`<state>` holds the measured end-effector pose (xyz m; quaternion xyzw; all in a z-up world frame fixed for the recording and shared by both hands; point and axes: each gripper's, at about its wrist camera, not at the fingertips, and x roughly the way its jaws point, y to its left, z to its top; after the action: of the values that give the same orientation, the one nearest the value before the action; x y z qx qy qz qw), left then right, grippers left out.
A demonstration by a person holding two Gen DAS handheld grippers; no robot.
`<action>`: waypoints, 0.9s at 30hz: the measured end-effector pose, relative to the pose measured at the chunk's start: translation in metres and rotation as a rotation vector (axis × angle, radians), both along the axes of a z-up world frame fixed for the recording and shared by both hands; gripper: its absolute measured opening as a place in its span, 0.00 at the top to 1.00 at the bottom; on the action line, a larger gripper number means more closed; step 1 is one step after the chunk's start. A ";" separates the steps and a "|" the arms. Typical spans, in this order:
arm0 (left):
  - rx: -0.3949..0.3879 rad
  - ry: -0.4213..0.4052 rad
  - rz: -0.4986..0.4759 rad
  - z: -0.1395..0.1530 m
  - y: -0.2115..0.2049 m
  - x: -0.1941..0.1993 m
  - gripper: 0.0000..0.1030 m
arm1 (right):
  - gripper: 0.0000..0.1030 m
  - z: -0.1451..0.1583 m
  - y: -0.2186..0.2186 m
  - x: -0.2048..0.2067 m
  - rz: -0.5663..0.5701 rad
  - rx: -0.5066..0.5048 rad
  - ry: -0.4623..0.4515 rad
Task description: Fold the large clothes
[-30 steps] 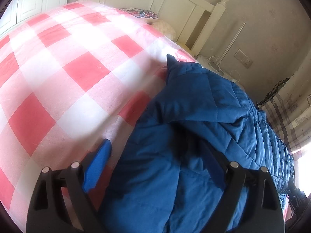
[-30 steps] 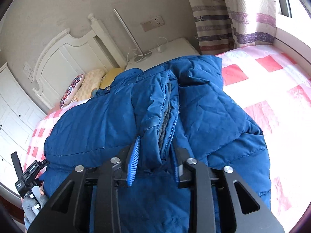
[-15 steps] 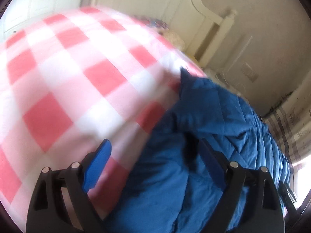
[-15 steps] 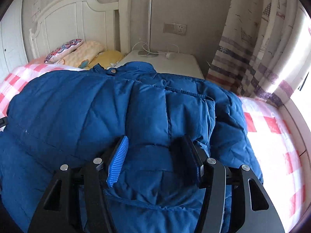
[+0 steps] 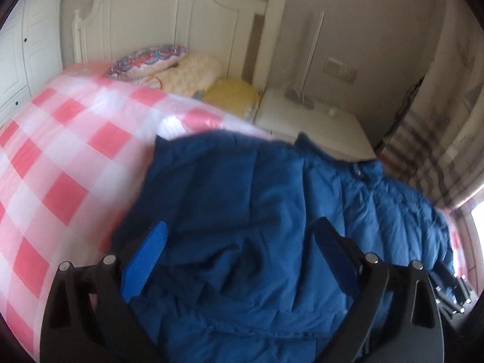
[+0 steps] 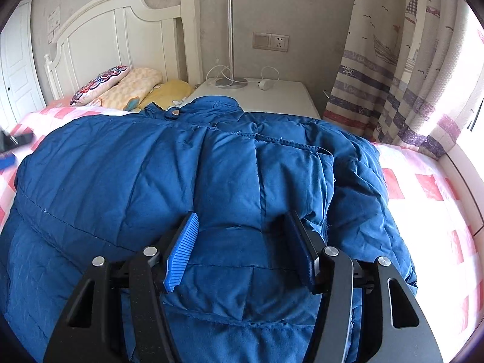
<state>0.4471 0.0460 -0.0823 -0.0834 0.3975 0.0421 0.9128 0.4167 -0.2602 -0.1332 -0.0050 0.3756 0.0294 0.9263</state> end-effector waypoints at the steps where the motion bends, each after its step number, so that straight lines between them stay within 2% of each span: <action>1: 0.057 0.031 -0.006 -0.014 -0.008 0.002 0.06 | 0.46 0.000 -0.001 0.000 0.001 0.002 0.001; 3: 0.177 0.040 -0.030 -0.039 -0.019 0.001 0.04 | 0.45 0.000 -0.001 0.000 0.004 0.005 0.002; 4: 0.194 0.043 -0.032 -0.042 -0.020 0.001 0.04 | 0.45 0.000 -0.001 0.000 0.005 0.007 0.002; 5: 0.189 0.055 -0.030 -0.040 -0.019 0.002 0.04 | 0.45 0.000 -0.001 0.000 0.005 0.008 0.002; 7: 0.124 0.091 -0.015 -0.028 -0.011 0.006 0.05 | 0.45 0.000 -0.002 0.001 0.005 0.011 0.003; 9: 0.060 0.052 -0.003 -0.005 -0.005 0.008 0.06 | 0.45 0.000 -0.001 0.001 0.005 0.007 0.003; 11: 0.077 -0.012 0.009 0.020 -0.010 0.018 0.05 | 0.45 -0.001 0.000 0.001 0.005 -0.001 0.003; 13: 0.070 -0.018 -0.010 0.032 -0.017 0.035 0.04 | 0.45 -0.001 0.000 0.000 0.005 -0.005 0.002; 16: 0.065 0.062 -0.009 0.018 -0.025 0.074 0.04 | 0.45 -0.001 0.000 0.001 0.006 0.002 0.003; 19: 0.055 0.179 0.005 -0.020 -0.022 0.104 0.02 | 0.45 -0.002 0.001 0.000 0.007 0.005 0.004; 22: 0.081 0.185 0.000 -0.030 -0.024 0.107 0.01 | 0.45 -0.002 0.000 0.000 0.013 0.019 0.001; 24: 0.096 0.193 0.010 -0.022 -0.028 0.107 0.02 | 0.45 -0.002 -0.001 0.000 0.011 0.029 0.005; 27: 0.088 0.130 -0.020 -0.002 -0.038 0.103 0.02 | 0.45 -0.002 -0.002 0.000 0.011 0.036 0.007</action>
<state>0.5506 0.0078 -0.0845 -0.0362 0.4546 0.0558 0.8882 0.4169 -0.2625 -0.1355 0.0096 0.3782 0.0413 0.9248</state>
